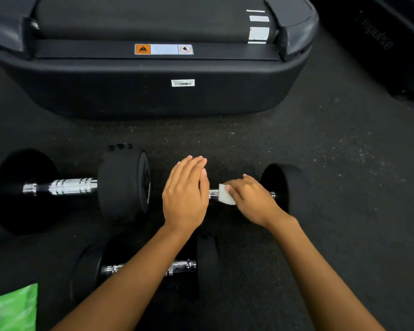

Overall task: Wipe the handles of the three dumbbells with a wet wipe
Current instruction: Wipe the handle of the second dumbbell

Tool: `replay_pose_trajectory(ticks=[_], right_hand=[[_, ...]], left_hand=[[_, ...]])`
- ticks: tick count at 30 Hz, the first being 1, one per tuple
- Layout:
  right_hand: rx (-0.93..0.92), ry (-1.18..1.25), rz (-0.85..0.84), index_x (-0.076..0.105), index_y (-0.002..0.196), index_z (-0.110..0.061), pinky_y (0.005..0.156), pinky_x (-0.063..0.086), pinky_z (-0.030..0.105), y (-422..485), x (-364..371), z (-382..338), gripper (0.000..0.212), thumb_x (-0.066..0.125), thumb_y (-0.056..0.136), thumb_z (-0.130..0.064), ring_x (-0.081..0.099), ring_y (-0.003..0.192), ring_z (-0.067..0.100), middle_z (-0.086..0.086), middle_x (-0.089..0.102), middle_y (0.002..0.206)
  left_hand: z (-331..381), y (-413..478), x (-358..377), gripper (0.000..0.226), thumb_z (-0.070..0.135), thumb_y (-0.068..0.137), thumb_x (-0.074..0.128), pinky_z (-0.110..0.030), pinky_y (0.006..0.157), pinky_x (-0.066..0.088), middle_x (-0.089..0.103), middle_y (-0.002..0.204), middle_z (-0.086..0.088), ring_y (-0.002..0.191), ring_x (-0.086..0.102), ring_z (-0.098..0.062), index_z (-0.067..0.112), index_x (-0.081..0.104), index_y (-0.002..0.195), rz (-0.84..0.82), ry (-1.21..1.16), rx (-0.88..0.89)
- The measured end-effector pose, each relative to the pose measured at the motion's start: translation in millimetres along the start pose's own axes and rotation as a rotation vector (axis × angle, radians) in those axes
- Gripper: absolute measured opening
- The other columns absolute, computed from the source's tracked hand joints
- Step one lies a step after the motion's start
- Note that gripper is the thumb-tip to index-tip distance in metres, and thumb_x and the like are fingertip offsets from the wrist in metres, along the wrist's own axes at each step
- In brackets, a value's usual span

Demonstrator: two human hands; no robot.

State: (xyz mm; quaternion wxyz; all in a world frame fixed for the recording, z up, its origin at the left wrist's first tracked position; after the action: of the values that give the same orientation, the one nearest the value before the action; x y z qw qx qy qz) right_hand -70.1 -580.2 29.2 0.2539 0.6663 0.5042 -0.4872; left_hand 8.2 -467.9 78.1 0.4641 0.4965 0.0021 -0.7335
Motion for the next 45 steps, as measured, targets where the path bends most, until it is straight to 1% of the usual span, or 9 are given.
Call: replay_pose_trajectory(ticks=[6,12,19,26,32,36,39,41,45], right_hand=[[-0.032,-0.097,-0.024,0.060,0.094,-0.005,0.108,0.025,0.035,21.6,16.3,-33.6,0.031,0.034,0.099,-0.020,0.058,0.094,0.030,0.015,0.067,0.095],[-0.052,0.006,0.015,0.057,0.120,-0.013,0.112,0.013,0.024,3.7,1.3,-12.7,0.032,0.036,0.100,-0.025,0.055,0.108,0.018,0.006,0.066,0.112],[-0.089,-0.018,0.105,0.060,0.097,-0.006,0.110,0.027,0.037,12.2,14.4,-39.7,0.021,0.042,0.097,-0.019,0.059,0.091,0.026,0.011,0.066,0.092],[-0.211,-0.108,0.198,0.057,0.118,-0.007,0.112,0.019,0.030,-17.9,-1.2,-30.2,0.034,0.064,0.085,-0.013,0.057,0.110,0.020,0.007,0.062,0.116],[-0.182,-0.310,0.251,0.064,0.103,-0.007,0.106,0.025,0.038,-19.8,-15.5,-20.5,0.034,0.077,0.073,-0.017,0.066,0.093,0.022,0.007,0.069,0.097],[-0.136,-0.351,0.289,0.068,0.095,-0.009,0.103,0.031,0.038,-24.1,-23.7,-12.4,0.031,0.081,0.068,-0.019,0.066,0.086,0.022,0.005,0.069,0.088],[-0.116,-0.424,0.265,0.071,0.094,-0.011,0.100,0.041,0.040,-24.2,-24.5,-14.0,0.032,0.081,0.066,-0.023,0.063,0.087,0.024,0.005,0.065,0.088],[-0.114,-0.526,0.230,0.072,0.090,-0.015,0.102,0.040,0.042,-24.1,-28.7,-18.2,0.030,0.081,0.064,-0.028,0.061,0.087,0.023,0.003,0.063,0.087],[-0.145,-0.738,0.163,0.069,0.106,-0.015,0.115,0.006,0.042,-33.2,-45.5,-13.4,0.029,0.067,0.079,-0.025,0.051,0.112,0.026,0.005,0.061,0.109]], left_hand=[[-0.5,1.6,0.3,0.040,0.023,0.095,0.035,-0.041,0.102,0.042,0.064,0.119,-0.005,0.120,0.054,-0.020,0.006,0.064,0.116,0.000,0.007,-0.002],[0.9,0.3,-0.3,0.040,0.024,0.096,0.034,-0.041,0.103,0.042,0.064,0.120,-0.005,0.120,0.053,-0.020,0.006,0.063,0.117,-0.016,0.004,-0.004],[2.0,2.3,-1.1,0.039,0.022,0.095,0.036,-0.042,0.100,0.044,0.065,0.117,-0.007,0.118,0.055,-0.022,0.004,0.065,0.114,-0.009,0.008,0.001],[3.0,0.3,-0.5,0.041,0.024,0.096,0.034,-0.043,0.100,0.044,0.064,0.119,-0.007,0.119,0.054,-0.021,0.005,0.063,0.117,-0.044,-0.002,0.001],[5.5,3.4,-0.3,0.042,0.025,0.096,0.032,-0.043,0.102,0.042,0.064,0.120,-0.007,0.120,0.054,-0.022,0.006,0.063,0.118,-0.080,0.005,-0.004],[15.3,7.4,-1.4,0.039,0.023,0.096,0.034,-0.040,0.111,0.027,0.061,0.124,-0.008,0.124,0.049,-0.025,0.007,0.061,0.119,-0.111,0.141,0.094],[45.2,5.4,9.4,0.039,0.015,0.089,0.052,-0.042,0.114,0.011,0.049,0.138,-0.008,0.134,0.036,-0.026,0.011,0.055,0.127,-0.342,0.390,0.320],[66.4,-9.2,27.7,0.045,0.017,0.092,0.044,-0.040,0.115,-0.001,0.037,0.146,-0.005,0.139,0.023,-0.023,0.013,0.041,0.137,-0.526,0.453,0.452],[76.9,-21.6,57.4,0.049,0.012,0.091,0.046,-0.032,0.112,0.017,0.042,0.140,-0.007,0.131,0.035,-0.021,0.009,0.036,0.138,-0.674,0.455,0.371]])
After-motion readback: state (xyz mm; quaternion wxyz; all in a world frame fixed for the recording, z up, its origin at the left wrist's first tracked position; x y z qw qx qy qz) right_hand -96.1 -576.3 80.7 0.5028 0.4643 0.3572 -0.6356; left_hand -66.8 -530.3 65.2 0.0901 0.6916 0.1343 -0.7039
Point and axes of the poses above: each hand's wrist, its own y-axis towards the middle knuckle, its own x-axis out of the palm, z = x × y, the point moved 9 cm from there along y, towards the middle knuckle
